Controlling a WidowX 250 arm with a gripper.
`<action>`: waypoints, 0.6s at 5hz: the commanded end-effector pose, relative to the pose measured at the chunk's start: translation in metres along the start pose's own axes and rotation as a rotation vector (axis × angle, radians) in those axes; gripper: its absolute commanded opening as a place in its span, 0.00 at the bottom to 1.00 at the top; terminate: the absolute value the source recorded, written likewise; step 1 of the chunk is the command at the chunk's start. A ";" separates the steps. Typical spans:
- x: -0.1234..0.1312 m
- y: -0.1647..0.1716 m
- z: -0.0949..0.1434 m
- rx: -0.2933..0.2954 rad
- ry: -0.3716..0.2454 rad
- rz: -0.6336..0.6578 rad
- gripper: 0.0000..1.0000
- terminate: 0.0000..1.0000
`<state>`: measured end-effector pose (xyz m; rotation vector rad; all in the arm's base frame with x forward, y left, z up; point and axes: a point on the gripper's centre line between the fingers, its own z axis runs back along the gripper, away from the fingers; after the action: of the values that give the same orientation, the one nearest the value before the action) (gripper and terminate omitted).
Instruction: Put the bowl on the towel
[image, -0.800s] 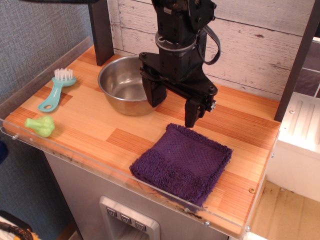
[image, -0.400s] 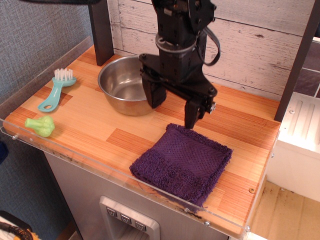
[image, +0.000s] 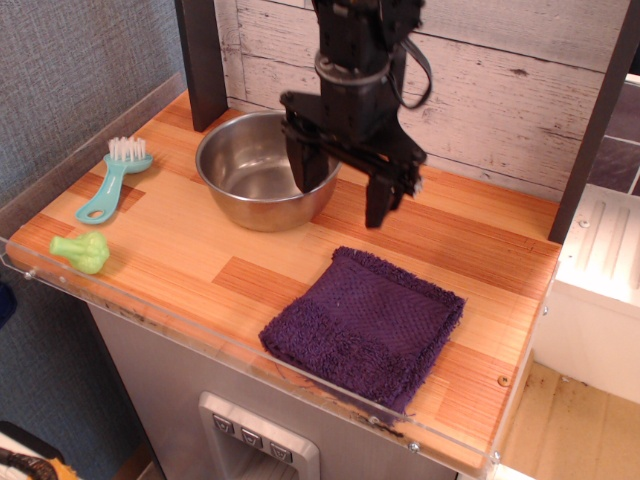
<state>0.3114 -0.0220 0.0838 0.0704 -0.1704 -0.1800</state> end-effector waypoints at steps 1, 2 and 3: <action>0.034 0.034 -0.001 0.017 -0.042 0.047 1.00 0.00; 0.038 0.043 -0.035 0.013 0.027 0.047 1.00 0.00; 0.038 0.042 -0.049 -0.010 0.046 0.048 1.00 0.00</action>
<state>0.3568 0.0117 0.0308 0.0559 -0.0781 -0.1380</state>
